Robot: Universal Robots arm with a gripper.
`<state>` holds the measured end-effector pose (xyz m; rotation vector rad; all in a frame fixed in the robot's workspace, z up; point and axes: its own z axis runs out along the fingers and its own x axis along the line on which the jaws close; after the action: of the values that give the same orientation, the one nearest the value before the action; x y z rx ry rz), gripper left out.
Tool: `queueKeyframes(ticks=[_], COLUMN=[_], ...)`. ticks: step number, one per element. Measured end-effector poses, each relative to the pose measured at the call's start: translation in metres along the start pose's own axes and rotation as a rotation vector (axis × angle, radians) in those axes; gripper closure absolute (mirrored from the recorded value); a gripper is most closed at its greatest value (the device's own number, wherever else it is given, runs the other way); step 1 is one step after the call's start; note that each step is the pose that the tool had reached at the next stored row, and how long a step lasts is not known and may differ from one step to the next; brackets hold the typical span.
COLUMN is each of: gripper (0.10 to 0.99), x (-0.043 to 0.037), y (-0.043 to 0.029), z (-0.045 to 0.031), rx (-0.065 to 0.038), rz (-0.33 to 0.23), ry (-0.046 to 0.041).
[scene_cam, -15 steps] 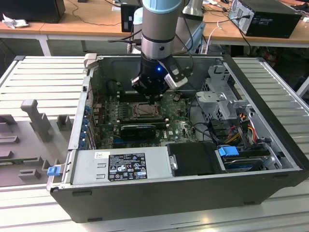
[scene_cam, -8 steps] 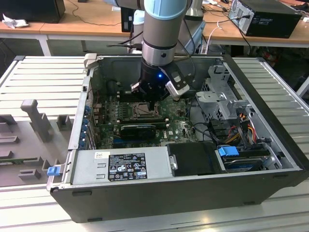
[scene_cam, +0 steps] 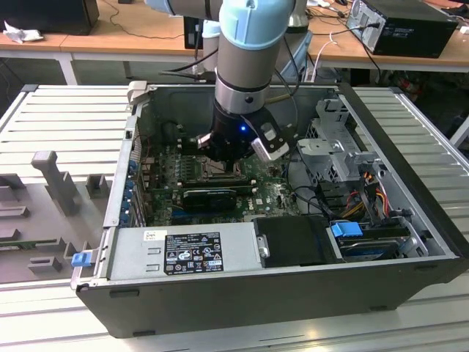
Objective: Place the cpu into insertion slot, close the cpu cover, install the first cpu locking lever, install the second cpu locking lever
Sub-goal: 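Install the second cpu locking lever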
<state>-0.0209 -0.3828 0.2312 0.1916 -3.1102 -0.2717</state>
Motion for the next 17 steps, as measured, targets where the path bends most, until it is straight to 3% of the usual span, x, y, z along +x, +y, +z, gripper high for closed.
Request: queueKeyframes(ticks=[3,4,6,10,11,12,15,17], gripper=[0.980,0.980,0.980,0.980,0.980,0.980,0.980,0.980], x=[0.0170,0.0258,0.0280,0.0324,0.0341,0.0370,0.0412,0.0434], y=[-0.0003,-0.0001,-0.0013,-0.0027,-0.0040,-0.0077,-0.0125,-0.0179], z=[0.0020,0.0060,0.0146,0.0231,0.0233,0.0232,0.0230,0.0233], rx=[-0.001,-0.001,-0.001,-0.004,-0.013,-0.042,-0.093,-0.114], rz=[0.000,0.000,0.000,0.000,-0.001,-0.001,-0.002,-0.003], ry=[0.0000,-0.0001,-0.0001,-0.0002,-0.0014,-0.0050,-0.0113,-0.0137])
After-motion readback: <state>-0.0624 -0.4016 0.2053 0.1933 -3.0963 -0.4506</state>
